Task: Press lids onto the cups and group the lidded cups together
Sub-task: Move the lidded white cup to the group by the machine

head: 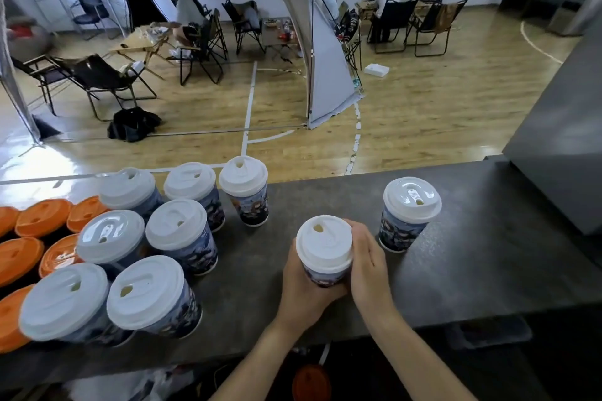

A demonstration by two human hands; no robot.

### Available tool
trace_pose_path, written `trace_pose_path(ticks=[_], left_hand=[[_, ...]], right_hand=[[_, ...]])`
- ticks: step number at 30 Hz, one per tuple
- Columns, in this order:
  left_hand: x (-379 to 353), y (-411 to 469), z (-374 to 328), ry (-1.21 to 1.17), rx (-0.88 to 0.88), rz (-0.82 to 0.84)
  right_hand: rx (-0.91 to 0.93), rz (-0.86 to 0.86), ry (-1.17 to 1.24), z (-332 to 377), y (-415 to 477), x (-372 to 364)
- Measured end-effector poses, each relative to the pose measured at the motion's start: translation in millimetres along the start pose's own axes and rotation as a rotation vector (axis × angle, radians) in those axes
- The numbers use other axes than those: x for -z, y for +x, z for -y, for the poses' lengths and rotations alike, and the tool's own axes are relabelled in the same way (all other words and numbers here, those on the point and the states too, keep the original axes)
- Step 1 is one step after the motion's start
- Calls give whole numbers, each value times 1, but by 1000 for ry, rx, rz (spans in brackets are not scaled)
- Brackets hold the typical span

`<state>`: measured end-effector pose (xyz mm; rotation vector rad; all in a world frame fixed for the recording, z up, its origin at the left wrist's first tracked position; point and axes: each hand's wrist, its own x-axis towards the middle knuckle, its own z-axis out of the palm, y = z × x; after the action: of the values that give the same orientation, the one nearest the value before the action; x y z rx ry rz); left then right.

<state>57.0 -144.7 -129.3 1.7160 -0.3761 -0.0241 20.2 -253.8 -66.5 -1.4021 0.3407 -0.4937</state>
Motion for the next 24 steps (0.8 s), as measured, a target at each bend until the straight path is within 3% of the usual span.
trace_pose_path(ticks=[7,13,20,24], left_hand=[[11,5,-5,-9,62,228],[10,0,-3,-14,90,198],[-15,-20,-26,-90,-6,-154],[-5,-9,-23,-54,-11,-66]], right_hand=[[-115,282,-45,28,23,7],[-221,159,24,25,16,4],[-146,-7,-10,17,7,-6],[-57,-24,-69,15,4,-3]])
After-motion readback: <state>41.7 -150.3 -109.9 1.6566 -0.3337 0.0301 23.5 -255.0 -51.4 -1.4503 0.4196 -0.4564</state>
